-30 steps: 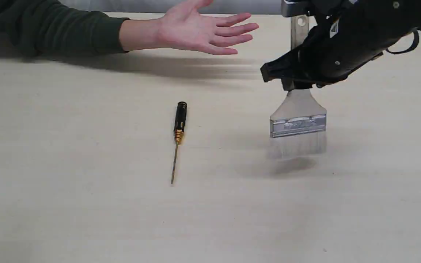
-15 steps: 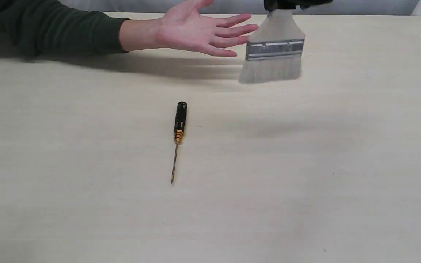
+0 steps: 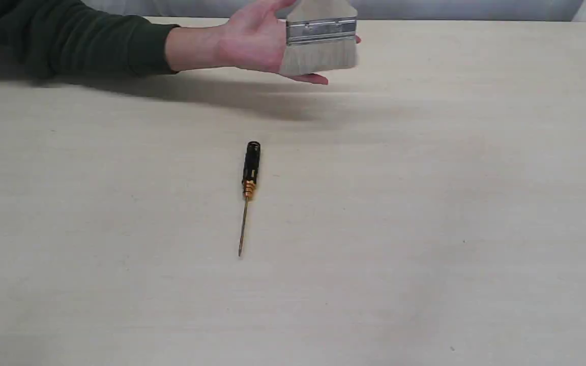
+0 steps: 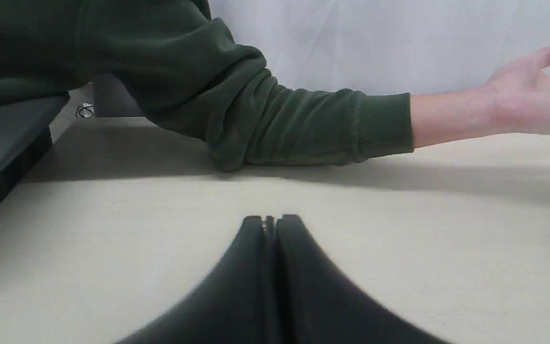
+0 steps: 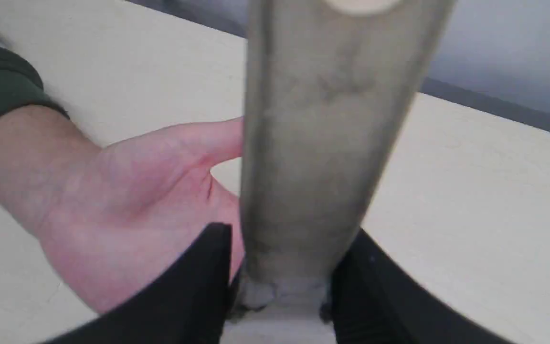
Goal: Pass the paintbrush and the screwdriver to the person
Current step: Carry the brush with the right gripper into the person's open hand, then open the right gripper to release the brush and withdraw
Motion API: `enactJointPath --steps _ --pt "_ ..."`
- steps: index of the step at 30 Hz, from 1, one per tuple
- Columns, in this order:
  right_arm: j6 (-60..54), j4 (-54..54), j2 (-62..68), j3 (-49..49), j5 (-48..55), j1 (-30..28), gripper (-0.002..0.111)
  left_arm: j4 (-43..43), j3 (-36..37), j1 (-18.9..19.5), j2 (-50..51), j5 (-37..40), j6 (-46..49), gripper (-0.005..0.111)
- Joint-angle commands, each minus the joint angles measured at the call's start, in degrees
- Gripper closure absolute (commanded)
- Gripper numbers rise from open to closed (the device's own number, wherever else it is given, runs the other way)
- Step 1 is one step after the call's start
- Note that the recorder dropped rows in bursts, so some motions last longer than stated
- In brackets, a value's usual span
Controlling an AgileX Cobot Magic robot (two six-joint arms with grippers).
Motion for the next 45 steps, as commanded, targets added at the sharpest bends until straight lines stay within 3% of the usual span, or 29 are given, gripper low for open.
enactJointPath --steps 1,8,15,22,25,32,40,45 --pt "-0.4 -0.3 5.7 -8.8 2.7 0.6 0.104 -0.3 0.1 -0.4 -0.1 -0.7 -0.1 0.107" --pt "-0.4 0.0 16.7 -21.5 7.2 0.6 0.104 0.0 0.1 -0.4 -0.1 -0.6 -0.1 0.107" --pt "-0.4 -0.1 21.7 -24.9 8.7 0.6 0.100 0.0 0.1 -0.4 -0.1 -0.6 -0.1 0.107" --pt "-0.4 0.2 20.2 -25.2 9.7 0.6 0.056 0.0 0.1 -0.4 -0.1 -0.6 -0.1 0.107" --pt "-0.4 0.2 18.7 -25.2 10.4 0.6 0.047 0.0 0.1 -0.4 -0.1 -0.6 -0.1 0.107" --pt "-0.4 0.2 14.6 -25.2 12.6 0.6 0.047 0.0 0.1 -0.4 -0.1 -0.6 -0.1 0.107" --pt "-4.6 0.2 11.5 -25.1 22.2 0.6 0.050 -0.2 0.1 -0.4 -0.1 -0.5 -0.1 0.107" --pt "-5.0 1.6 8.1 -20.7 24.2 0.6 0.053 -0.2 0.1 -0.4 -0.1 -0.5 -0.1 0.107"
